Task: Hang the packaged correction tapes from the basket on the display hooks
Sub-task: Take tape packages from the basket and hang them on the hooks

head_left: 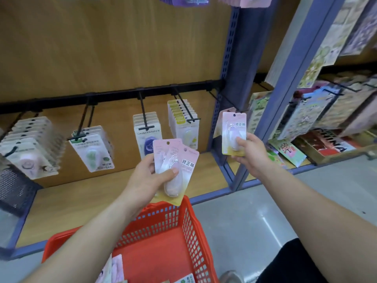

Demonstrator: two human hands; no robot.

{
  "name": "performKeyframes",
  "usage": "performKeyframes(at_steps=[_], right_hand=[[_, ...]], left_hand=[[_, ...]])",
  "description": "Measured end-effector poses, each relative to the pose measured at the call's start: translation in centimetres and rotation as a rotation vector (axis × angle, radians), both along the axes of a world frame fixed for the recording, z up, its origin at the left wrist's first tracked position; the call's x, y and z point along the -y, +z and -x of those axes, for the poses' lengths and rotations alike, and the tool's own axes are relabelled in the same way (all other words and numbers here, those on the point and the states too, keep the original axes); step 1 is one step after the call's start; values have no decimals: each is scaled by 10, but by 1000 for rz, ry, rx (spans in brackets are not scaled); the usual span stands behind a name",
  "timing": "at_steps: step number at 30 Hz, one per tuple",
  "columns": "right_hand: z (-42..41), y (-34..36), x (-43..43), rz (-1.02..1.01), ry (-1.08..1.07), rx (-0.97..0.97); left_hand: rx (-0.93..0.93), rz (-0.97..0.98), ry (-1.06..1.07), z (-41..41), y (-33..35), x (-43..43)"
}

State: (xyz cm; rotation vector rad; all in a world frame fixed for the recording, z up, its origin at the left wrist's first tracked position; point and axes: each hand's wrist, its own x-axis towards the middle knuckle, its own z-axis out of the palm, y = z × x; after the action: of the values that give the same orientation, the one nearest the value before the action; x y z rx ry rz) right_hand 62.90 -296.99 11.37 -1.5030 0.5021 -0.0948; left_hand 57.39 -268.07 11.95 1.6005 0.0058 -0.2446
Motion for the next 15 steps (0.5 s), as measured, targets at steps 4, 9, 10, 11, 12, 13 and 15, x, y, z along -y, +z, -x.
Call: performKeyframes(at_steps=[4,9,10,11,12,13,15], right_hand=[[-9,-10,4,-28,6,-2],[-17,-18,10,-9,-21,20],[-19,-21,10,22,-8,11],[-21,-22,9,75,6,-12],[-23,-24,8,155,12,-46],[-25,-25,8,275,15,-98],[-20,-20,8,519,6,-178]], left_hand=[[9,-40,-7,-2,-2,13],[8,-48,28,0,-2,21],[9,-56,33,1,-2,23],[11,-64,40,2,-2,25],[16,-72,47,2,-2,27],[22,-83,54,2,-3,29],[35,-102,66,1,-3,33]])
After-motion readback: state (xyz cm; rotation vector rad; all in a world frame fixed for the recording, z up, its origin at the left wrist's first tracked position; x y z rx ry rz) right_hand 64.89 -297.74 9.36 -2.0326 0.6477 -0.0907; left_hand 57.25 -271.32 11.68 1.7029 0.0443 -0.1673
